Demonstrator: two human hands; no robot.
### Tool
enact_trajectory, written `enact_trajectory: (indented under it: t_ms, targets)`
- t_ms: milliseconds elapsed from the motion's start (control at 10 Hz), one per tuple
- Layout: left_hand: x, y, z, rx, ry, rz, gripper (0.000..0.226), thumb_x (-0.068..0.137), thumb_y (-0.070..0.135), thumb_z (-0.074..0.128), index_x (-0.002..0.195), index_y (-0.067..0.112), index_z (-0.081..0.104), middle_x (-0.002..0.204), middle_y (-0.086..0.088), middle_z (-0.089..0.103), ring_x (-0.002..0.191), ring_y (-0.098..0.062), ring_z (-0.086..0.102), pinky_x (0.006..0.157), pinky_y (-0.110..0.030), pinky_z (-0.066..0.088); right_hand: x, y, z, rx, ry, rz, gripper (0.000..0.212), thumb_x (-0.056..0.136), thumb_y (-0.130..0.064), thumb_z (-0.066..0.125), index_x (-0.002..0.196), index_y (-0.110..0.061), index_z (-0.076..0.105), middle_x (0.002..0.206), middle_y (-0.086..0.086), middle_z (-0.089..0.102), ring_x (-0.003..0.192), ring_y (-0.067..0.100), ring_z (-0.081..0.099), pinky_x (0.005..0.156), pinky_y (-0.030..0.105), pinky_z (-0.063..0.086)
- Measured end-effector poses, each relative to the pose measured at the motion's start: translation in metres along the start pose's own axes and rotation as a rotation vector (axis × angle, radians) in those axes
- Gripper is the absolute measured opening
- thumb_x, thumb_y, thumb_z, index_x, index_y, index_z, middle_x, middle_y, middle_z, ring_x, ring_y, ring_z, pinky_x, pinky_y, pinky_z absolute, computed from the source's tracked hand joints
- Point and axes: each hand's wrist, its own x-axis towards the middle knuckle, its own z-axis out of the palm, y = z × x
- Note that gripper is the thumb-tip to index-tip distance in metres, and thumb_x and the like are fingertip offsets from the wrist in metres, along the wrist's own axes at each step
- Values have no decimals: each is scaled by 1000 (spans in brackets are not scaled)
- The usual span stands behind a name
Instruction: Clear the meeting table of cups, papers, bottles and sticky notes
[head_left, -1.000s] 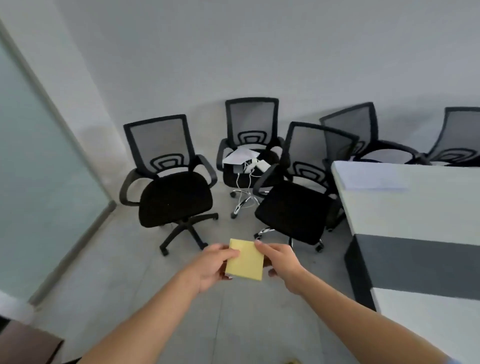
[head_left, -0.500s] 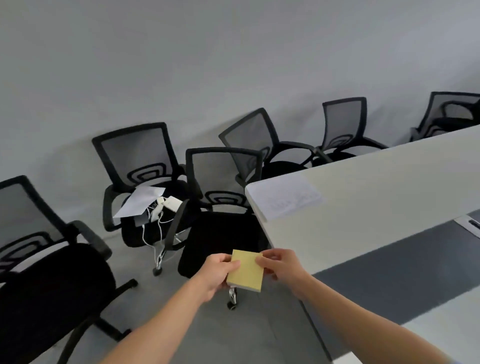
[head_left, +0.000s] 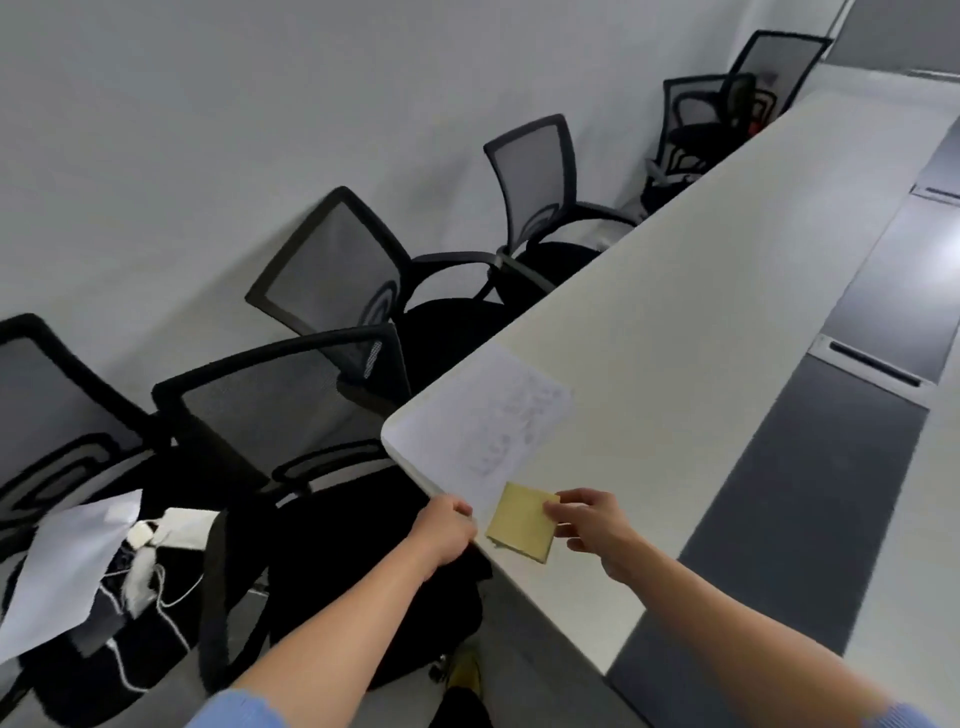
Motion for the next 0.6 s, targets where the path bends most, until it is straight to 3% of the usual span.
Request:
enact_trajectory:
  t_ms: [100, 300, 400, 500, 600]
  targets:
    - [43, 12, -16, 272, -71, 8, 37, 87, 17, 57, 123, 13, 57, 125, -9, 59, 110, -25, 58, 89, -29, 48, 28, -1, 15, 57, 90, 90, 26, 84, -11, 73, 106, -2, 66, 80, 9, 66, 61, 17, 60, 51, 24, 45]
    - [100, 33, -11, 590, -210, 125, 40, 91, 23, 52, 128, 11, 53, 129, -11, 58, 115, -27, 56, 92, -31, 45, 68, 11, 30, 86, 241, 194, 25, 82, -14, 75, 103, -5, 65, 85, 11, 67, 63, 19, 62, 56, 31, 53]
    - [115, 37, -5, 672, -252, 190, 44, 90, 35, 58, 126, 11, 55, 128, -8, 58, 115, -25, 56, 92, -32, 45, 83, 23, 39, -2, 299, 209, 18, 79, -20, 76, 92, -12, 66, 88, 9, 70, 67, 24, 68, 71, 45, 61]
    - [128, 38, 0, 735, -269, 219, 51, 84, 51, 62, 118, 14, 55, 121, -5, 59, 109, -24, 58, 87, -34, 47, 88, 22, 42, -190, 324, 192, 29, 79, -31, 75, 100, -12, 68, 93, 4, 70, 80, 25, 70, 77, 41, 59]
    - [138, 39, 1, 774, -286, 206, 48, 80, 57, 64, 101, 17, 51, 111, -5, 58, 101, -24, 58, 83, -36, 47, 81, 23, 38, -467, 411, 181, 45, 82, -50, 67, 116, -20, 64, 114, -2, 60, 106, 21, 61, 81, 31, 47]
